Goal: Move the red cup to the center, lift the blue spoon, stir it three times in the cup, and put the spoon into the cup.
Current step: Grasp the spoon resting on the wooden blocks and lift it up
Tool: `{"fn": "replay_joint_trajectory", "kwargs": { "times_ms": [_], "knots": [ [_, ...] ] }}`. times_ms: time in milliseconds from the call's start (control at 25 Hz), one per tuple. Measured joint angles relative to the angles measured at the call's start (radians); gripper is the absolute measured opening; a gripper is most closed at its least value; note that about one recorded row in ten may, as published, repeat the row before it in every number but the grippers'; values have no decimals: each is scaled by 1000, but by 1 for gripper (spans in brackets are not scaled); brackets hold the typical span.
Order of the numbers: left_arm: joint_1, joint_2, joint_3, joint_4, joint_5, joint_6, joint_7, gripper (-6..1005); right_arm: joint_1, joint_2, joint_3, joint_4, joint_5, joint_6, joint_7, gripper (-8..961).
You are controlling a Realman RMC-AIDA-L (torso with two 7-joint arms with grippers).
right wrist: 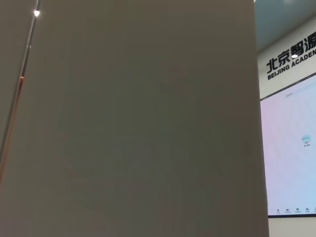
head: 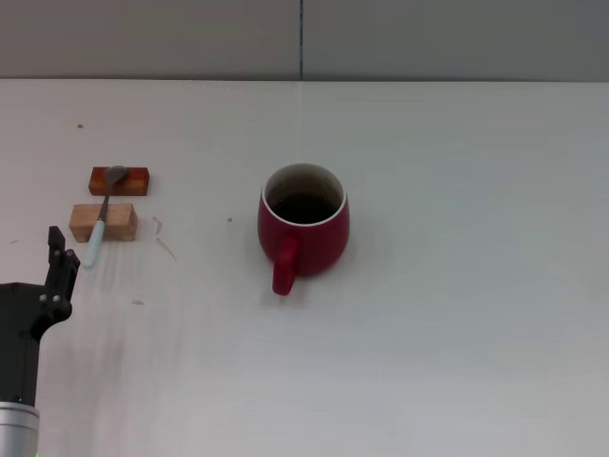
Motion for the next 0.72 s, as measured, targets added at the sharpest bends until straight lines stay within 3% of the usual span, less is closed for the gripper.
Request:
{"fn": "replay_joint_trajectory", "kwargs": {
  "times_ms": [720],
  "knots": [
    [-6,4,12,-97,1,-141,134,792,12,-11,1,3,1,28,-2,542]
  ]
}}
